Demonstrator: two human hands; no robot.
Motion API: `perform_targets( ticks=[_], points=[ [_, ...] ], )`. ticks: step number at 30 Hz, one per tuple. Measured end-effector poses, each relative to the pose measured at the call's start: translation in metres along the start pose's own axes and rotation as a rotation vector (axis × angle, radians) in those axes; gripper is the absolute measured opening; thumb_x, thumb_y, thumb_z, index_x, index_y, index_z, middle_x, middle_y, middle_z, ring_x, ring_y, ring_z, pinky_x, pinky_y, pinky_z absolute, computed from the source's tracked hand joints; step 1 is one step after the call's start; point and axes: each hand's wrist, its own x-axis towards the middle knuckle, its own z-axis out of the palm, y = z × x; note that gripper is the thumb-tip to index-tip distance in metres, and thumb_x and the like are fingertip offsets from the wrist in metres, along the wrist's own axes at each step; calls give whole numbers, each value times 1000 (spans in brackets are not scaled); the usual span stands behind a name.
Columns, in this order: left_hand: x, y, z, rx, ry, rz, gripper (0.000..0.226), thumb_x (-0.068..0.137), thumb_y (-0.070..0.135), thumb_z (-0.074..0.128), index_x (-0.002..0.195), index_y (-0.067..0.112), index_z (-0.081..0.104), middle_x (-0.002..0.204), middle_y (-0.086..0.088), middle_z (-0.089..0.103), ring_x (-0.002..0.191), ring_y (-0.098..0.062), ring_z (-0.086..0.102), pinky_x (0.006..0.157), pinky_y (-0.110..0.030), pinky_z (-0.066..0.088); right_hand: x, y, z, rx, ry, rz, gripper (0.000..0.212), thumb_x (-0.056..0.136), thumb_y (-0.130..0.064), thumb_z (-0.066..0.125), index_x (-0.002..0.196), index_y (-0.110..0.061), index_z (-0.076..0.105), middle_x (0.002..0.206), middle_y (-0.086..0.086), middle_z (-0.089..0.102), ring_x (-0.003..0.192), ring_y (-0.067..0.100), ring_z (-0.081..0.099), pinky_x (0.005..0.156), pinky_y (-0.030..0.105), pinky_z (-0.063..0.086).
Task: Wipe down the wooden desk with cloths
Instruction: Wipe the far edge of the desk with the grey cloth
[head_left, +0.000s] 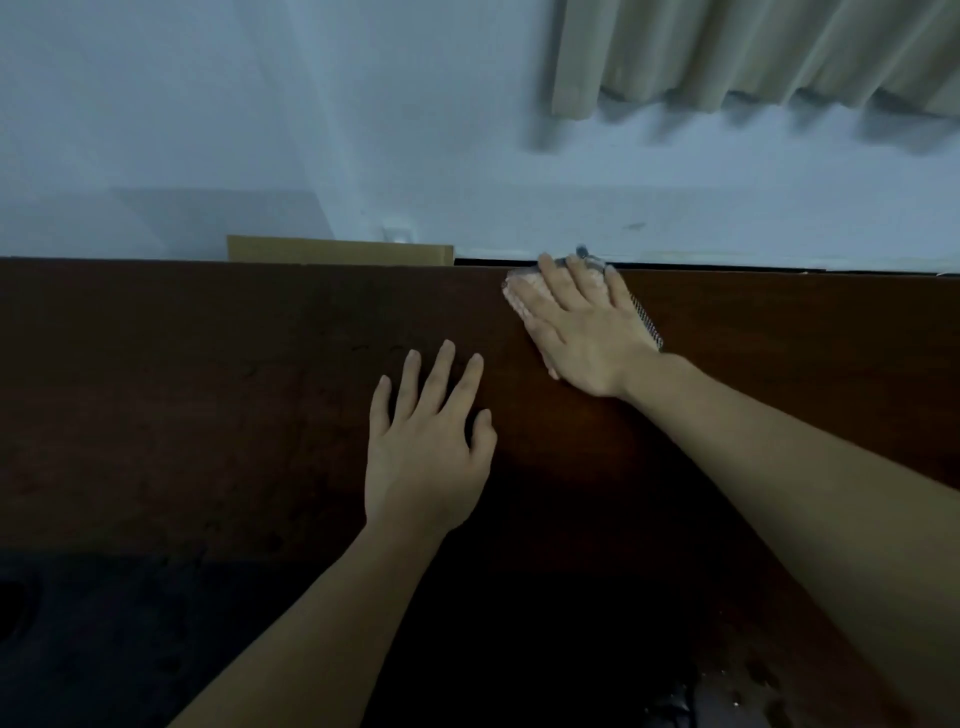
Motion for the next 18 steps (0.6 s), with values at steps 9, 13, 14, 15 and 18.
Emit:
perform_targets(
  ticks=[9, 13, 14, 15, 18],
  points=[
    [0, -3, 1, -22, 12, 14, 62, 100, 51, 10, 161, 38, 10, 170, 8, 0, 157, -20, -8, 125, -45, -5, -135, -27, 29, -14, -66, -225, 55, 102, -53, -10, 156, -48, -15, 167, -5, -20, 152, 21, -25, 121, 50, -13],
    [0, -3, -1, -52, -25, 16, 57, 106, 49, 17, 161, 39, 5, 169, 10, -8, 156, -18, -14, 126, -45, -8, -81, -12, 18, -44, -35, -119, 50, 94, -55, -14, 139, -56, -37, 161, -9, -33, 150, 19, -31, 122, 47, -17],
    [1, -3, -2, -57, -25, 15, 58, 106, 49, 18, 161, 39, 4, 169, 11, -9, 155, -18, -15, 126, -45, -8, -60, -6, 14, -52, -4, -75, 54, 91, -56, -15, 141, -54, -34, 164, -8, -30, 152, 21, -28, 123, 49, -14],
    [1, -2, -2, -53, -19, 14, 58, 106, 49, 19, 161, 39, 4, 169, 11, -8, 155, -18, -15, 126, -46, -8, -39, -2, 10, -44, 23, -30, 57, 91, -55, -14, 146, -52, -29, 166, -6, -25, 153, 22, -24, 124, 50, -11],
    [0, -1, 0, -27, 4, 12, 58, 107, 48, 21, 161, 39, 6, 170, 10, -6, 156, -19, -12, 126, -45, -8, 5, 0, 0, -3, 18, 52, 55, 105, -48, 3, 158, -45, -12, 169, -3, -16, 155, 23, -16, 124, 52, -8]
  ],
)
